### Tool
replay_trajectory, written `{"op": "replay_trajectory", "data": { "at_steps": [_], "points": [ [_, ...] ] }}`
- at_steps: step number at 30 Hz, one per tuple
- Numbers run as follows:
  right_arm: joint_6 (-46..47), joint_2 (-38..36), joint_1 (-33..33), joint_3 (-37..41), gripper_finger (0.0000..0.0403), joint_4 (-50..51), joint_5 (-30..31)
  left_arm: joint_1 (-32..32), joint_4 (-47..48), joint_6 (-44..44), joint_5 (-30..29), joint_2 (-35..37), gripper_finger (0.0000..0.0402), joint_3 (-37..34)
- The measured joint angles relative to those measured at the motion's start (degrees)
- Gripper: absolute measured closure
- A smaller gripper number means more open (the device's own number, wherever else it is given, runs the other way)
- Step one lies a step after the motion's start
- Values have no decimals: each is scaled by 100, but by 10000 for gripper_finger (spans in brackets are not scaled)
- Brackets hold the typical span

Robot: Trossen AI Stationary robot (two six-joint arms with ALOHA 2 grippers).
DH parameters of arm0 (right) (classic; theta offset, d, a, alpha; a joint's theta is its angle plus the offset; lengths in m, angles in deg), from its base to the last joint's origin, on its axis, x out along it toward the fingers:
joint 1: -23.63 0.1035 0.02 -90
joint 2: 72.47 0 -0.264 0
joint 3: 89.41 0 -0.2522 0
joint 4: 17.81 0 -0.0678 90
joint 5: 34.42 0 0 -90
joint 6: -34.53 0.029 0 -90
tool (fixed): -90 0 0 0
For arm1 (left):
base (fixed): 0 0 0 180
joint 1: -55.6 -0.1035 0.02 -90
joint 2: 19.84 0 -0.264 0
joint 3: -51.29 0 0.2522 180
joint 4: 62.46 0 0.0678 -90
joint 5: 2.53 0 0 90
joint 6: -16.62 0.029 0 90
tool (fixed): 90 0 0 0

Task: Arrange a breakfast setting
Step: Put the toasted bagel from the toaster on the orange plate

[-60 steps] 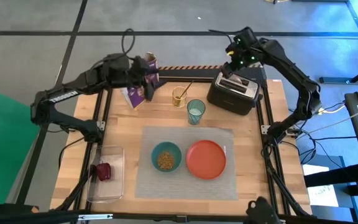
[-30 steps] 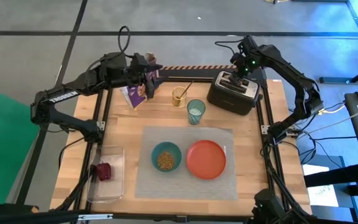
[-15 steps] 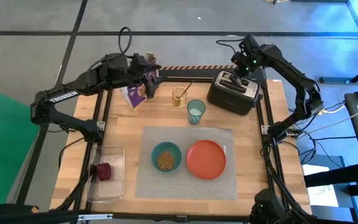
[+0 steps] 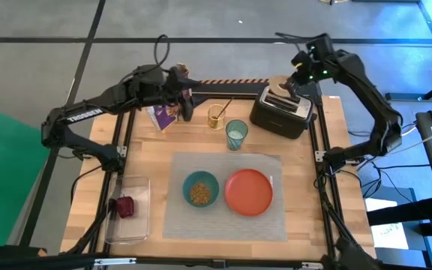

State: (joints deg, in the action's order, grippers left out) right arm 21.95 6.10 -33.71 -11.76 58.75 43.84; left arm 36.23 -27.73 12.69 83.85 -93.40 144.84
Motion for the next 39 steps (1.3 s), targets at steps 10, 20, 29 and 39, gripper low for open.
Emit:
{"op": "replay_trajectory", "data": {
  "at_steps": [10,20,29,39],
  "points": [
    [707,-550,259,-556,392,-66,-1621,-61,-1708,-73,994,-1008,119,0],
    [1273,-642,2095,-556,391,-887,-1722,-59,-2960,-622,1604,-1543,119,0],
    [1572,-520,3149,-556,391,-1639,-731,25,-2974,-800,2131,-1541,119,0],
    [1537,-194,3711,-552,391,-1720,-228,197,-2913,-804,1618,-1541,209,0]
  ]
}}
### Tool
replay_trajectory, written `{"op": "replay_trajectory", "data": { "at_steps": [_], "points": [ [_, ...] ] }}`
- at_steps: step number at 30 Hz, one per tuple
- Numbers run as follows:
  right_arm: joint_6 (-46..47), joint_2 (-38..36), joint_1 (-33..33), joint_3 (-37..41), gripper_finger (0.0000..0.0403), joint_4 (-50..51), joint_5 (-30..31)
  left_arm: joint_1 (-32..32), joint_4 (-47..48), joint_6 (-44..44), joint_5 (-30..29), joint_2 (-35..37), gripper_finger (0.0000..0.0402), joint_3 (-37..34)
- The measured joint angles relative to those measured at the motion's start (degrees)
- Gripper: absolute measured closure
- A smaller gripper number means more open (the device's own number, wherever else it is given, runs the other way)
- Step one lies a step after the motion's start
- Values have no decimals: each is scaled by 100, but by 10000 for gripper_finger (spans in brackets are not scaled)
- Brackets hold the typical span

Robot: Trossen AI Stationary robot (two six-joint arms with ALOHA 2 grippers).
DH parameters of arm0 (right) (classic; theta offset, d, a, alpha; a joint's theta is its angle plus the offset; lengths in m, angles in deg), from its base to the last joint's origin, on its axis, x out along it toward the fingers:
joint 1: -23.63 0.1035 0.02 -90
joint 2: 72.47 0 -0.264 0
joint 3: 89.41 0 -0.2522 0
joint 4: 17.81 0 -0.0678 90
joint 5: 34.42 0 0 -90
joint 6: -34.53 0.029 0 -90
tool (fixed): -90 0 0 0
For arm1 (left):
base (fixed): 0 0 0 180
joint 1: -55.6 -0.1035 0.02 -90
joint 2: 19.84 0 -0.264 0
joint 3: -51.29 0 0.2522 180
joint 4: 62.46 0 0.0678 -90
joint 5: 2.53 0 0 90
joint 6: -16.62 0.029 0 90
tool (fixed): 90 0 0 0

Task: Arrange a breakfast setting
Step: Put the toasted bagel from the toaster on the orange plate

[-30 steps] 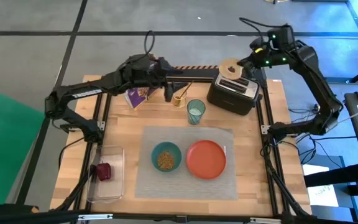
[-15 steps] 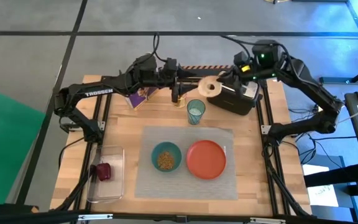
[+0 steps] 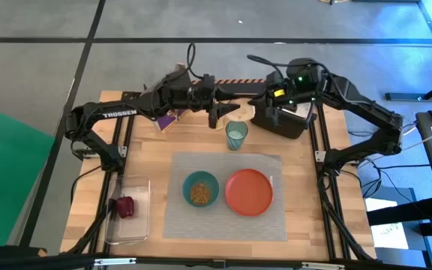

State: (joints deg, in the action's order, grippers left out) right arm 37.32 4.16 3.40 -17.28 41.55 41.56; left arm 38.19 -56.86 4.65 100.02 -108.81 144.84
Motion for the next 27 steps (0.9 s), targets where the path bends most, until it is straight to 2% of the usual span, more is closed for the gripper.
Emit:
{"op": "replay_trajectory", "data": {
  "at_steps": [5,10,13,17,22,25,27],
  "points": [
    [17,14,236,2,391,-122,191,11,12,-48,92,2,291,0],
    [157,12,452,2,391,-166,360,19,50,-326,495,2,355,0],
    [388,12,572,4,390,-100,348,102,218,-455,511,16,376,0],
    [590,-7,783,5,368,-127,515,245,452,-593,513,92,377,11],
    [1138,-296,1234,-2,300,-95,1948,565,1055,-515,408,151,369,0],
    [1740,-510,1506,-7,265,94,3153,863,1631,-291,129,144,372,-2],
    [2072,-604,1614,-7,252,386,3704,1068,1940,-215,-264,142,374,0]
  ]
}}
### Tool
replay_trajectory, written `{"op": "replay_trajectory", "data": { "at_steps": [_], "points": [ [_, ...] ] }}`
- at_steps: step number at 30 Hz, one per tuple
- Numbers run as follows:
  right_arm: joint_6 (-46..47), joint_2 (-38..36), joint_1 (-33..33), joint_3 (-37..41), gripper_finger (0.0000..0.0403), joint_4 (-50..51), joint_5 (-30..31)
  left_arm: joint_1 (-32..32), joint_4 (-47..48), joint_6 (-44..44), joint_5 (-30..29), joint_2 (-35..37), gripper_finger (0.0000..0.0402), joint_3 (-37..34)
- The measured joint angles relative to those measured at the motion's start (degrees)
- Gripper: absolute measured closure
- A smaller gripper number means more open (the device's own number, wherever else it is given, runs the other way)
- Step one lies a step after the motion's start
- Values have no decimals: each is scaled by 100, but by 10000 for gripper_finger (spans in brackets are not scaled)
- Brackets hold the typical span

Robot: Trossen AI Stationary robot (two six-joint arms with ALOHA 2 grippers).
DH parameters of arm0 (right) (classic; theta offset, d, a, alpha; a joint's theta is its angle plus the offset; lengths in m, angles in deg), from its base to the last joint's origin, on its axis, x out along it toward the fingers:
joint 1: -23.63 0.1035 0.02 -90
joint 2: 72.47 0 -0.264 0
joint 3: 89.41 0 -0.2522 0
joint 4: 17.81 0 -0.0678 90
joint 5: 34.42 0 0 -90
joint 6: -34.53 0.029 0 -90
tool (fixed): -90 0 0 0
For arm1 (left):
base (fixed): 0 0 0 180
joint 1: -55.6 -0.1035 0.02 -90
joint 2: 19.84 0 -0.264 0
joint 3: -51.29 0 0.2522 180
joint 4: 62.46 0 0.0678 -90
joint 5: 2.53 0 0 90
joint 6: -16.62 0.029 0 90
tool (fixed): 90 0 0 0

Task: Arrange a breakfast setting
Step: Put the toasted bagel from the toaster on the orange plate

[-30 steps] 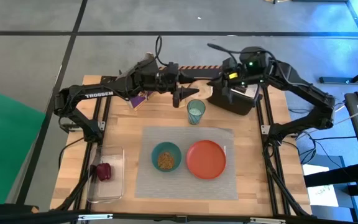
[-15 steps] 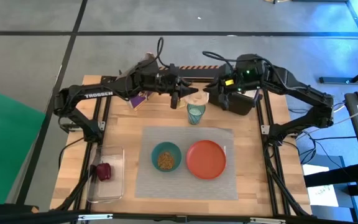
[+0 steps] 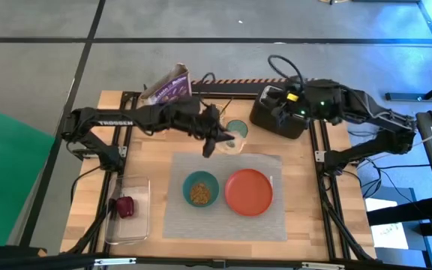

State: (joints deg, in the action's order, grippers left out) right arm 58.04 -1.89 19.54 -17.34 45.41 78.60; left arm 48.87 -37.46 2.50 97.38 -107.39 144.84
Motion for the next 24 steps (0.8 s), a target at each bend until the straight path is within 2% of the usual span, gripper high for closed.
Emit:
{"op": "replay_trajectory", "data": {
  "at_steps": [4,8,10,13,18,24],
  "points": [
    [76,-130,-11,2,245,407,42,443,554,-25,-876,-3,372,-2],
    [-169,-177,-75,2,244,498,-52,739,468,-52,-1411,-168,370,0],
    [-276,-197,-94,2,244,488,-269,758,200,-254,-1420,-404,371,0],
    [-351,-265,-83,4,244,548,-545,750,-196,-672,-1088,-819,373,-2],
    [-394,-515,-75,4,244,1196,-982,799,-898,-1050,-794,-1581,371,3],
    [-535,-897,-79,4,244,1541,-1007,969,-1158,-1598,-848,-2329,371,0]
  ]
}}
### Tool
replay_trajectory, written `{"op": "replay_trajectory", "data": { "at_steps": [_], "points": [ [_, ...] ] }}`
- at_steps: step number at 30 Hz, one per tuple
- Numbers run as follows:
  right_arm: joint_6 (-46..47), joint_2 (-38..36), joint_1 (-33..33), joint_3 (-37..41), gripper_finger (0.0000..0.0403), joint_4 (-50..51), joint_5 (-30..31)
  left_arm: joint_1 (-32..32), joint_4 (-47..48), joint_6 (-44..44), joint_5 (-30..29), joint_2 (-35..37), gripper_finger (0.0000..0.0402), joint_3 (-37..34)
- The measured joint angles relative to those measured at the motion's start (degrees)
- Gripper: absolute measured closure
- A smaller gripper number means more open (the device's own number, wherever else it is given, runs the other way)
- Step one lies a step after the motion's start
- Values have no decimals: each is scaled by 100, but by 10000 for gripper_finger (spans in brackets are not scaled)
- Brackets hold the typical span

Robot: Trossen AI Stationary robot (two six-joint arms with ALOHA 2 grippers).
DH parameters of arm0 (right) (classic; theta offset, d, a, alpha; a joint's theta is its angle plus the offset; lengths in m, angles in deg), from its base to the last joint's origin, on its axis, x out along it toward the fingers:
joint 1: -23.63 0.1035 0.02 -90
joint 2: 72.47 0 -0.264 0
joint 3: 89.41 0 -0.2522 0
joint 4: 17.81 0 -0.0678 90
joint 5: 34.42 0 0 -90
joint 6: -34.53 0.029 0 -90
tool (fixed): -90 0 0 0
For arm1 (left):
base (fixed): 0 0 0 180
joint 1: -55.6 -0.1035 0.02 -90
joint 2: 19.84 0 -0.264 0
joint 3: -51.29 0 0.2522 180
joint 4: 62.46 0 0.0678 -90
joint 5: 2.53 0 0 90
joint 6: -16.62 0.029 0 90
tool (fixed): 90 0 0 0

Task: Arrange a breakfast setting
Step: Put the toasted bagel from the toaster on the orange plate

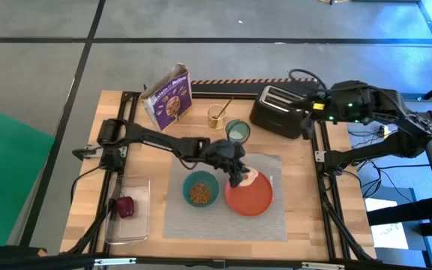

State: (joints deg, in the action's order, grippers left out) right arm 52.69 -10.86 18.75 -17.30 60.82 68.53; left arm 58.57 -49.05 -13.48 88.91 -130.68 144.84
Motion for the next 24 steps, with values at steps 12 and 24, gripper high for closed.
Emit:
{"op": "replay_trajectory", "data": {
  "at_steps": [12,24],
  "points": [
    [-505,-1,0,4,244,239,-327,205,-317,-553,-542,-818,370,0],
    [-645,-4,0,11,244,636,-361,129,-89,-500,-945,-913,319,0]
  ]
}}
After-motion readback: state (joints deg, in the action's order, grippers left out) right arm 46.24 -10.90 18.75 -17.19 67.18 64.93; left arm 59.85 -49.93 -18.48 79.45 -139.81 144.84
